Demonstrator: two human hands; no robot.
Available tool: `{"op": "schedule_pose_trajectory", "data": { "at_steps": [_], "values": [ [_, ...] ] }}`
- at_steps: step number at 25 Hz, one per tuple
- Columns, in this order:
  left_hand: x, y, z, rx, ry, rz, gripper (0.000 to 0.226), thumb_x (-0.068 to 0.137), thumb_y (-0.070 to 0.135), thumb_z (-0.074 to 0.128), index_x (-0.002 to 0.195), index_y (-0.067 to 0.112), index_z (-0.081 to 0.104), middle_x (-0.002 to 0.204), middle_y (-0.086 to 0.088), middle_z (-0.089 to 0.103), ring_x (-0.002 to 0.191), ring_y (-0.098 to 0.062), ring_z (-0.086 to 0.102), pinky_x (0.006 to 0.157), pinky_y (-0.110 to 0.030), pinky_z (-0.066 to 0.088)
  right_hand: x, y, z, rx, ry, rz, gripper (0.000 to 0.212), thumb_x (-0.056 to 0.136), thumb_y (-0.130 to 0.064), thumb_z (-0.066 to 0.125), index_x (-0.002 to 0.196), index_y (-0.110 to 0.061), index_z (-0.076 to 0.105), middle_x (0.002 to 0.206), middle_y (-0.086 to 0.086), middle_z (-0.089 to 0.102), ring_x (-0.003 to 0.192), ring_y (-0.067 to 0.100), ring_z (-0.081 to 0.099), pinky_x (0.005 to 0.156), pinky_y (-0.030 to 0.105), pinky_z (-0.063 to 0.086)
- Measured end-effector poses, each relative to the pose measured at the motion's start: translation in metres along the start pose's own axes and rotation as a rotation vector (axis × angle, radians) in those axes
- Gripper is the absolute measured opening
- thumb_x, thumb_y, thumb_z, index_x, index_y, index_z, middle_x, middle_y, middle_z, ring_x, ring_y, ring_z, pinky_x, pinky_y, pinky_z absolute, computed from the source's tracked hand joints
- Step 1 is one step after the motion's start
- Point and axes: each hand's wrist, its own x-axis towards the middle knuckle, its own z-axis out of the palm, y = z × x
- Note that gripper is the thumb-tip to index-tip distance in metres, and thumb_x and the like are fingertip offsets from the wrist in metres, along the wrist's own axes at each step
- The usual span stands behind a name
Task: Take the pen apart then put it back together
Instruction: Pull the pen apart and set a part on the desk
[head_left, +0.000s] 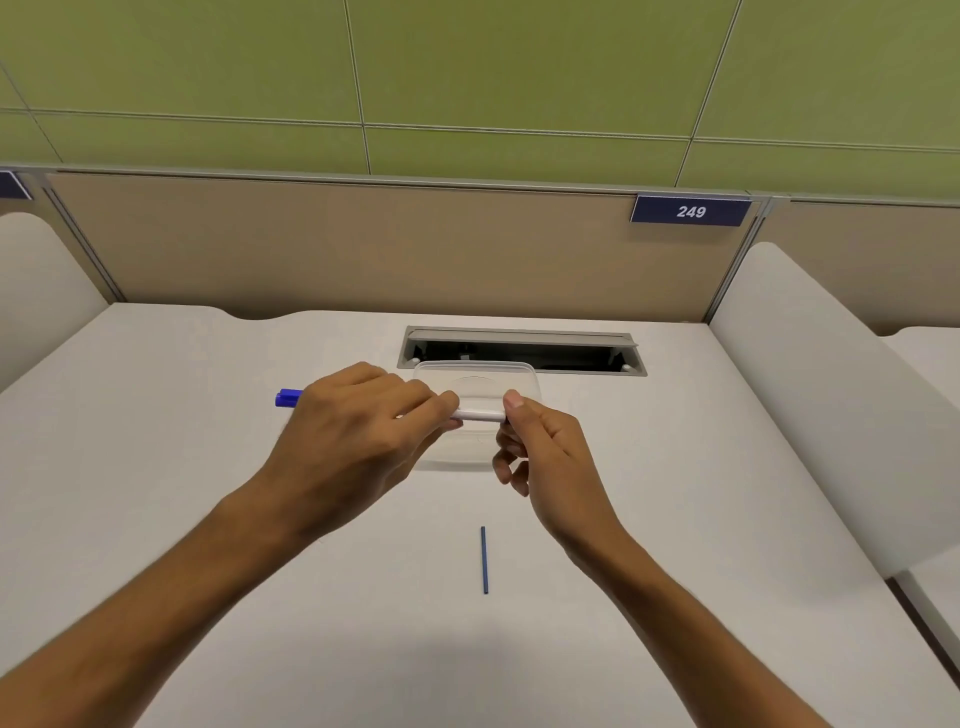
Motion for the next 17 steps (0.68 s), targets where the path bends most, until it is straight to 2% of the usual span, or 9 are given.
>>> {"op": "schedule_pose_trajectory", "data": {
  "at_steps": [3, 4, 7, 9, 11, 12, 14, 15, 17],
  "values": [
    [0.0, 0.002, 0.003, -0.1, 0.013, -0.028, 0.027, 0.098, 0.027, 0.052, 0.09, 0.007, 0.07, 0.065, -0.004, 0.066, 0.053, -0.03, 0.054, 0.073, -0.036, 0.055, -0.001, 0.006, 0.003, -0.175, 0.119, -0.263, 0.043, 0.105, -0.027, 0.038, 0.067, -0.008, 0.046, 0.059, 0.002, 0.044, 0.055, 0.018, 0.041, 0.051, 0.033, 0.036],
    [0.001, 0.003, 0.002, -0.183, 0.0, -0.059, 0.03, 0.098, 0.031, 0.051, 0.09, 0.01, 0.07, 0.065, -0.003, 0.067, 0.054, -0.03, 0.056, 0.075, -0.037, 0.057, -0.001, 0.007, 0.003, -0.256, 0.156, -0.377, 0.043, 0.104, -0.026, 0.036, 0.068, -0.005, 0.045, 0.059, 0.004, 0.044, 0.055, 0.02, 0.039, 0.051, 0.034, 0.034],
    [0.002, -0.004, -0.003, -0.64, -0.122, -0.224, 0.038, 0.096, 0.047, 0.048, 0.085, 0.018, 0.071, 0.065, 0.005, 0.067, 0.057, -0.022, 0.057, 0.055, -0.038, 0.053, 0.001, 0.008, -0.005, -0.412, 0.177, -0.655, 0.039, 0.104, -0.025, 0.032, 0.071, -0.007, 0.042, 0.066, -0.002, 0.037, 0.058, 0.013, 0.03, 0.051, 0.025, 0.026],
    [0.003, -0.009, -0.007, -0.916, -0.214, -0.297, 0.031, 0.093, 0.042, 0.055, 0.084, 0.018, 0.073, 0.064, 0.005, 0.066, 0.057, -0.019, 0.057, 0.054, -0.033, 0.047, 0.005, 0.012, -0.01, -0.48, 0.143, -0.784, 0.037, 0.106, -0.028, 0.027, 0.076, -0.01, 0.041, 0.07, 0.001, 0.04, 0.062, 0.012, 0.031, 0.052, 0.025, 0.028],
    [0.005, -0.012, -0.008, -1.055, -0.268, -0.321, 0.026, 0.092, 0.036, 0.058, 0.084, 0.017, 0.074, 0.06, 0.002, 0.064, 0.055, -0.017, 0.055, 0.054, -0.029, 0.042, 0.008, 0.018, -0.013, -0.542, 0.131, -0.871, 0.034, 0.106, -0.028, 0.026, 0.081, -0.012, 0.041, 0.07, 0.009, 0.048, 0.064, 0.014, 0.036, 0.052, 0.028, 0.032],
    [0.005, -0.013, -0.009, -1.086, -0.295, -0.34, 0.026, 0.092, 0.036, 0.058, 0.085, 0.017, 0.075, 0.058, 0.001, 0.063, 0.055, -0.017, 0.053, 0.052, -0.032, 0.041, 0.009, 0.02, -0.013, -0.564, 0.134, -0.888, 0.033, 0.106, -0.028, 0.026, 0.082, -0.012, 0.042, 0.07, 0.011, 0.05, 0.065, 0.015, 0.038, 0.052, 0.028, 0.034],
    [0.003, -0.013, -0.009, -1.033, -0.292, -0.355, 0.028, 0.092, 0.039, 0.057, 0.086, 0.018, 0.074, 0.057, 0.002, 0.062, 0.054, -0.017, 0.053, 0.051, -0.036, 0.042, 0.008, 0.018, -0.012, -0.535, 0.117, -0.805, 0.034, 0.106, -0.031, 0.029, 0.081, -0.013, 0.044, 0.071, 0.006, 0.049, 0.064, 0.014, 0.04, 0.053, 0.026, 0.034],
    [0.001, -0.014, -0.008, -0.862, -0.238, -0.293, 0.028, 0.093, 0.04, 0.056, 0.086, 0.019, 0.073, 0.059, 0.004, 0.062, 0.053, -0.016, 0.053, 0.049, -0.036, 0.043, 0.006, 0.017, -0.011, -0.477, 0.1, -0.692, 0.035, 0.104, -0.034, 0.033, 0.079, -0.014, 0.047, 0.069, 0.002, 0.049, 0.063, 0.014, 0.041, 0.054, 0.026, 0.034],
    [-0.002, -0.013, -0.004, -0.358, -0.1, -0.088, 0.023, 0.094, 0.035, 0.057, 0.088, 0.018, 0.071, 0.066, 0.005, 0.064, 0.052, -0.02, 0.053, 0.045, -0.031, 0.042, 0.004, 0.015, -0.008, -0.285, 0.046, -0.405, 0.041, 0.098, -0.041, 0.04, 0.069, -0.015, 0.052, 0.064, 0.006, 0.053, 0.061, 0.021, 0.046, 0.056, 0.032, 0.038]
  ]
}}
